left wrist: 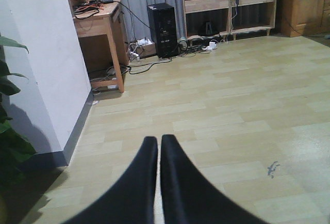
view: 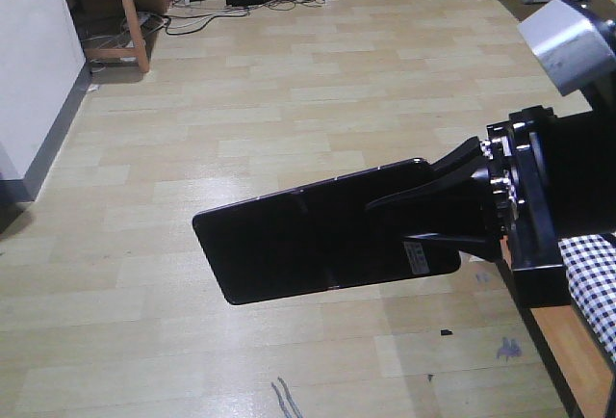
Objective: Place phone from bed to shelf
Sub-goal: 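Drive the base away from the bed toward the wooden shelf, holding the phone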
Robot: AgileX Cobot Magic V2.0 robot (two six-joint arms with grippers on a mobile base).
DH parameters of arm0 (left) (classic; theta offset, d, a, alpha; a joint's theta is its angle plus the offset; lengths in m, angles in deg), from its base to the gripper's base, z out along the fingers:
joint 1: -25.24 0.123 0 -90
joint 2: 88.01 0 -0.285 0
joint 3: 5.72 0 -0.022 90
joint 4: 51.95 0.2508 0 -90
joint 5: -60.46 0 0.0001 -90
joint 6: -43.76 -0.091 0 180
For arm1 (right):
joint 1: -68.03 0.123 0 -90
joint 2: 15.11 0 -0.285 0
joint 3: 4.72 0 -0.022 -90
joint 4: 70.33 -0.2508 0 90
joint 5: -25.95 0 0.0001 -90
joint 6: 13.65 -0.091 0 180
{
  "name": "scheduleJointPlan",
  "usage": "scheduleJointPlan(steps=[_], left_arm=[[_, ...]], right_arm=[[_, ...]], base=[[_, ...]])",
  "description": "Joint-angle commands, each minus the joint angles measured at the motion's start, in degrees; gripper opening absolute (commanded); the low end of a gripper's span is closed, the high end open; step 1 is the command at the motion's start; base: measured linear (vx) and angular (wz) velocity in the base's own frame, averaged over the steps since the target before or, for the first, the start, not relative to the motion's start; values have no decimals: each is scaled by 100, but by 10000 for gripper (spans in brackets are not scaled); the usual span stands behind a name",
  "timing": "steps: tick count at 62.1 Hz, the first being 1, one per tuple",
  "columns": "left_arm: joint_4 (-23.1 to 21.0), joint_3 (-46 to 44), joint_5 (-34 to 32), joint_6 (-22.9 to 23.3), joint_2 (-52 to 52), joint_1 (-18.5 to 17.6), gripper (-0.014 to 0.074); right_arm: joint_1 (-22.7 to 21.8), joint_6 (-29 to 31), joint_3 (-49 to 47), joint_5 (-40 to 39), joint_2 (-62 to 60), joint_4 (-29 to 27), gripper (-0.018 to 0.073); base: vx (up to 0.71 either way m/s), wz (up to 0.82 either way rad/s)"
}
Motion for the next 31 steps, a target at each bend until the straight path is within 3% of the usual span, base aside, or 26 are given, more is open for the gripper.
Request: scheduleJointPlan(steps=[1, 31], left_arm=[[-52, -122, -415, 33, -77, -20, 1], [-52, -122, -415, 33, -77, -20, 1]], right_arm=[[3, -1, -146, 313, -132, -552, -2], [3, -5, -146, 314, -183, -555, -2]], base=[[-1, 4], [5, 2]])
